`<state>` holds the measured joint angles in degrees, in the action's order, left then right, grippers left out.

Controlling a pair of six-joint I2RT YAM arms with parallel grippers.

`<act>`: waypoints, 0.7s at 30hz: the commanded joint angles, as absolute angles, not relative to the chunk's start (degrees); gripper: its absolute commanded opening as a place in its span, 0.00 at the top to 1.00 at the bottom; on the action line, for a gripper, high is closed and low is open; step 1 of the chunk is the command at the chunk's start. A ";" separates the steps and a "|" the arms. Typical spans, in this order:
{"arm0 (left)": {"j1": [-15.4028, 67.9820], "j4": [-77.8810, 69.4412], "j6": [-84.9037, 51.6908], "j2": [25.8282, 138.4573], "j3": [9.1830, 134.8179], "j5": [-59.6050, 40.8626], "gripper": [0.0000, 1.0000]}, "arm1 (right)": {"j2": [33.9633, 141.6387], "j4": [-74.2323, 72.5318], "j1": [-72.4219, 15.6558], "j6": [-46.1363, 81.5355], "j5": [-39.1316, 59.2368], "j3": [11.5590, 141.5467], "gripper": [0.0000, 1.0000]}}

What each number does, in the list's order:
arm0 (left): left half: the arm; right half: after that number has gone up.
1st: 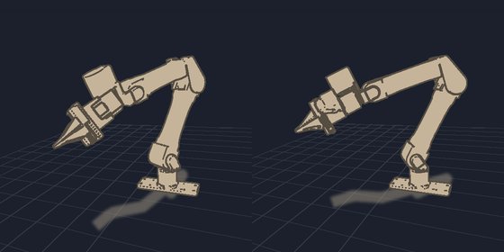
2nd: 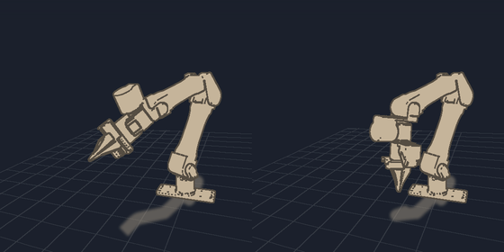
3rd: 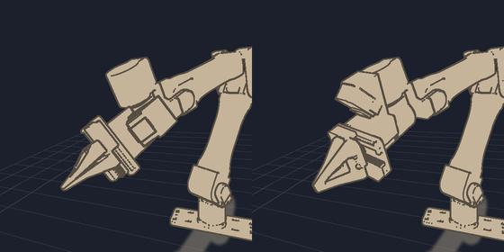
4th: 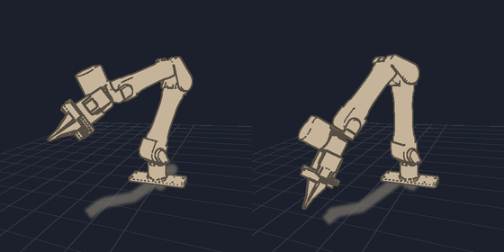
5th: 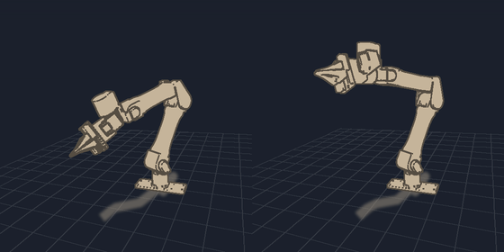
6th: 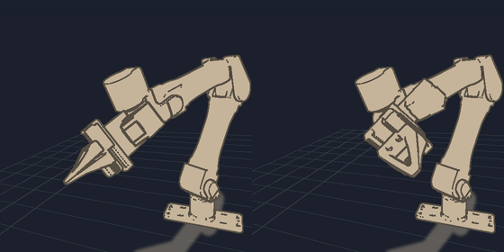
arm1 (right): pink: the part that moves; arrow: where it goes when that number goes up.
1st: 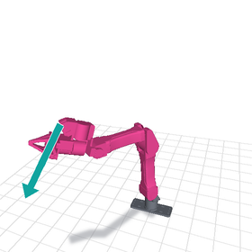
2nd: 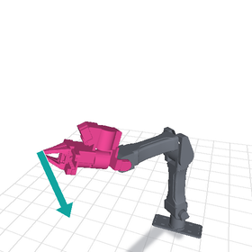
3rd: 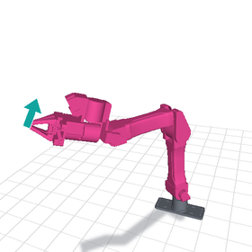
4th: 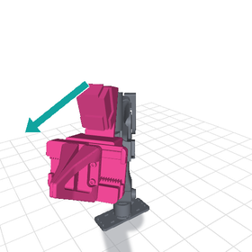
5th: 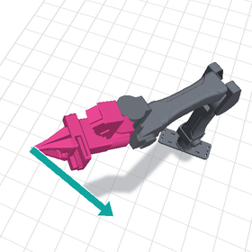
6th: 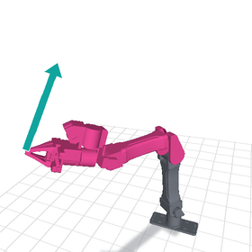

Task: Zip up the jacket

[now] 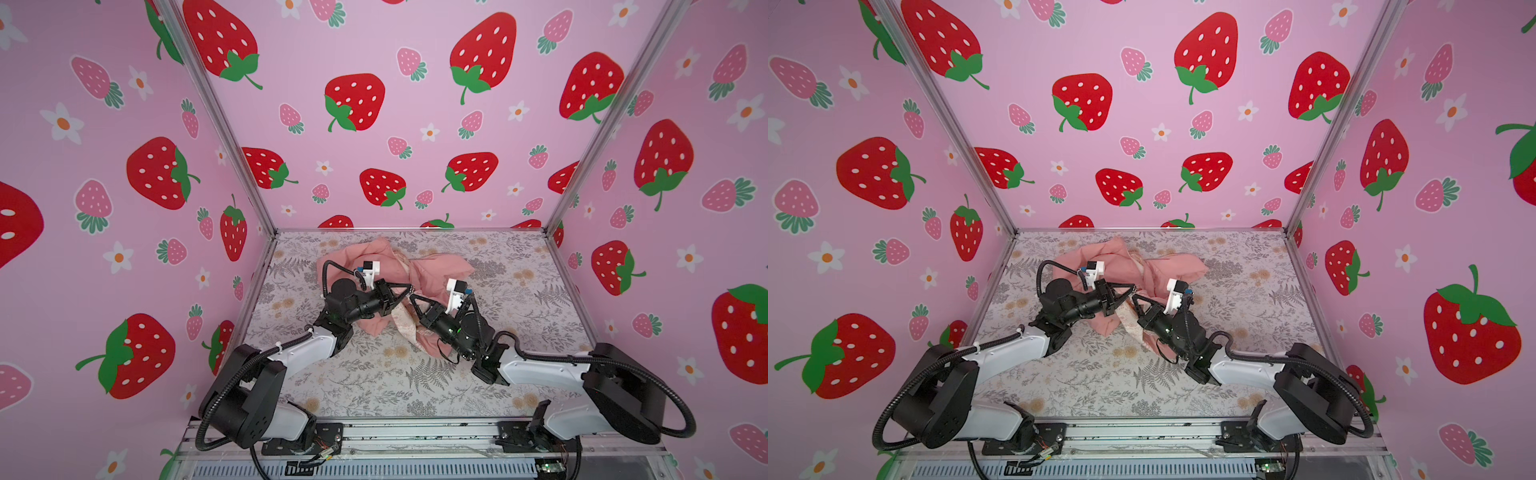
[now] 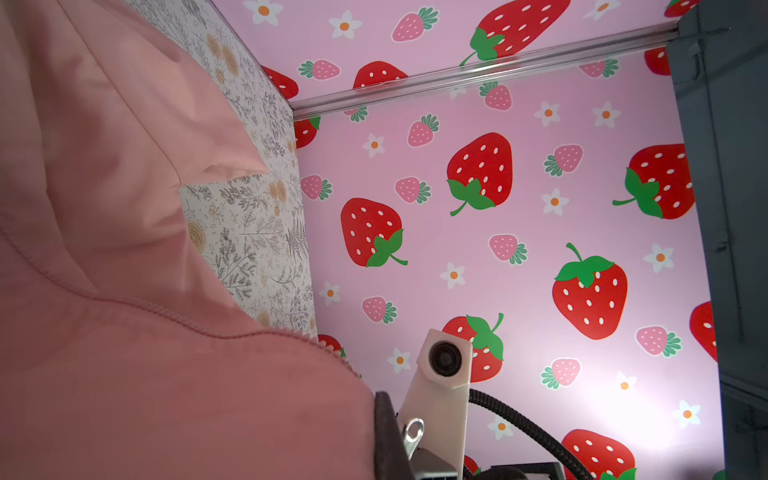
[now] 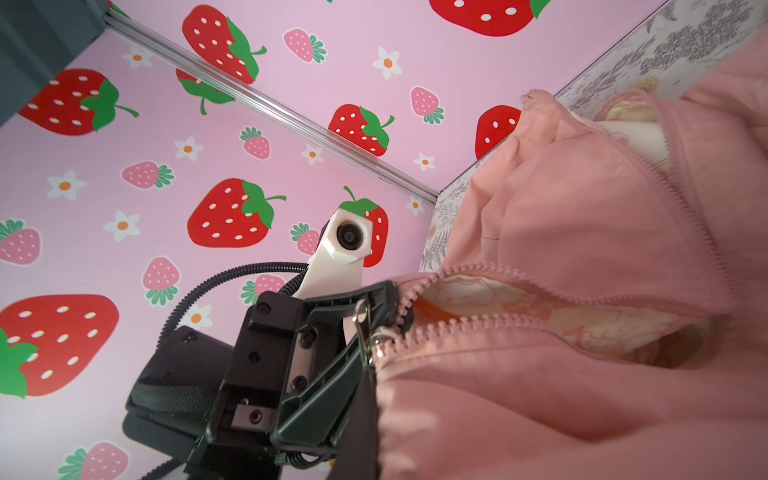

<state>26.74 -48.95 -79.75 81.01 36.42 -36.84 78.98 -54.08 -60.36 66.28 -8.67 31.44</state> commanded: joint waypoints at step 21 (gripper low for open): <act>28.99 -50.93 -81.50 75.35 41.61 -33.84 1.00 | 71.33 -52.77 -54.85 71.58 15.08 26.90 1.00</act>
